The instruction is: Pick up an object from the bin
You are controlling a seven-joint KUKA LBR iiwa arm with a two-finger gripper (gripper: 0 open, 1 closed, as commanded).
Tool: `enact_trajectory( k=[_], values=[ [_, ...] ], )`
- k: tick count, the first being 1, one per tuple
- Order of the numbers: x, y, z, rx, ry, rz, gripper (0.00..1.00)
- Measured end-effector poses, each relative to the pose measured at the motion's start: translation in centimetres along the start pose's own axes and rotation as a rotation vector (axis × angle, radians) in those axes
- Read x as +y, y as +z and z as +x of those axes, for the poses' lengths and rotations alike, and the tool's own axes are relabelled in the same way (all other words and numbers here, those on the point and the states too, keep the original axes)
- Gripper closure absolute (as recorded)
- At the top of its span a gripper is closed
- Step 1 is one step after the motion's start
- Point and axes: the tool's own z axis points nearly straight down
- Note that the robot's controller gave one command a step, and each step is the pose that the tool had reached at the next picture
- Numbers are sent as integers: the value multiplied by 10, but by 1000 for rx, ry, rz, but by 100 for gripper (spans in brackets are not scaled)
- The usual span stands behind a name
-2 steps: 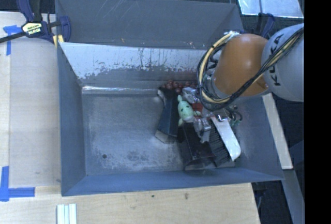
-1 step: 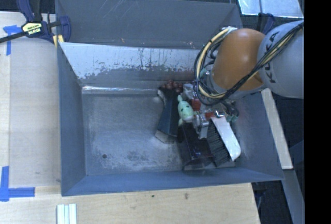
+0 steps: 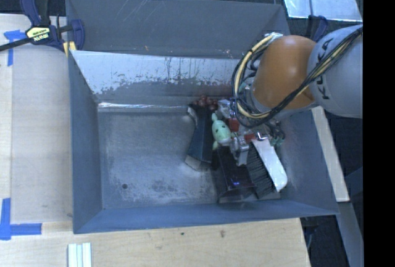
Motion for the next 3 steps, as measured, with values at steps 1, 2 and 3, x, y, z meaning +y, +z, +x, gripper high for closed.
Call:
enact_trajectory(
  k=[1,2,3],
  values=[
    [2,2,-13,-10,21,3,0],
    [2,3,-11,5,22,-1,0],
    [13,1,-17,-8,25,4,100]
  ],
)
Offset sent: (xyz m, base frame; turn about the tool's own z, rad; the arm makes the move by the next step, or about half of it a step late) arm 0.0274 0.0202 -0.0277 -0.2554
